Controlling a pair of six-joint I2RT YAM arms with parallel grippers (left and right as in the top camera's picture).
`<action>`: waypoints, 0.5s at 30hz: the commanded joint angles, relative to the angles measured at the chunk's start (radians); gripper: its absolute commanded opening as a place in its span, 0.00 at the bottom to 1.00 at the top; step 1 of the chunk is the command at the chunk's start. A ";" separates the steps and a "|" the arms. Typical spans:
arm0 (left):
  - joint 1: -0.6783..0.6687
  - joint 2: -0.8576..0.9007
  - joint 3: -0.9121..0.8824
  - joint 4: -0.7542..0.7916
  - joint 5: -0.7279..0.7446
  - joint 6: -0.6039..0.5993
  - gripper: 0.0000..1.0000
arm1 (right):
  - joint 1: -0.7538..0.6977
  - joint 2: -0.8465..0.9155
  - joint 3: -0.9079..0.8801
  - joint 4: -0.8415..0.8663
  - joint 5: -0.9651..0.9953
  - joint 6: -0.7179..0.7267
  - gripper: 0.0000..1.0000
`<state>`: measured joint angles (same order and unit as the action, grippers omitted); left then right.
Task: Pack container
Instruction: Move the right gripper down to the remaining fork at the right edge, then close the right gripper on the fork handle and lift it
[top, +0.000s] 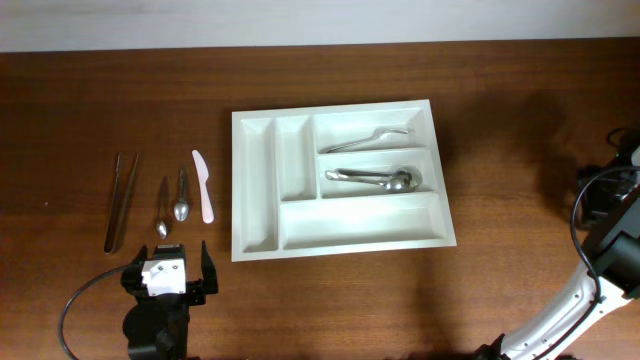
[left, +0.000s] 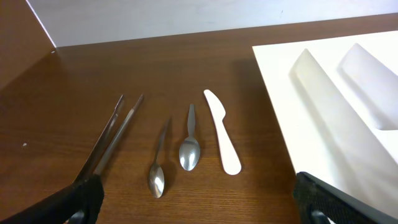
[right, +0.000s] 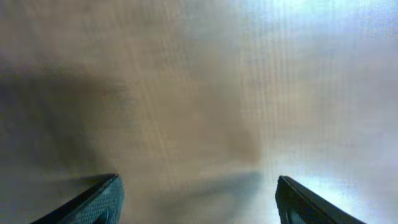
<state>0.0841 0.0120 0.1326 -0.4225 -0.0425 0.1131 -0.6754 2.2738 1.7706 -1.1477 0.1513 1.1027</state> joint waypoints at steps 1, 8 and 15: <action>-0.006 -0.006 -0.008 0.002 -0.009 0.016 0.99 | -0.010 0.015 0.121 -0.079 0.177 -0.055 0.79; -0.006 -0.006 -0.008 0.002 -0.009 0.016 0.99 | -0.101 0.015 0.293 -0.254 0.183 -0.056 0.79; -0.006 -0.006 -0.008 0.002 -0.009 0.016 0.99 | -0.277 0.015 0.299 -0.255 0.171 -0.216 0.80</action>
<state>0.0841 0.0120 0.1326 -0.4225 -0.0422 0.1131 -0.8955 2.2883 2.0525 -1.4055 0.2993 0.9630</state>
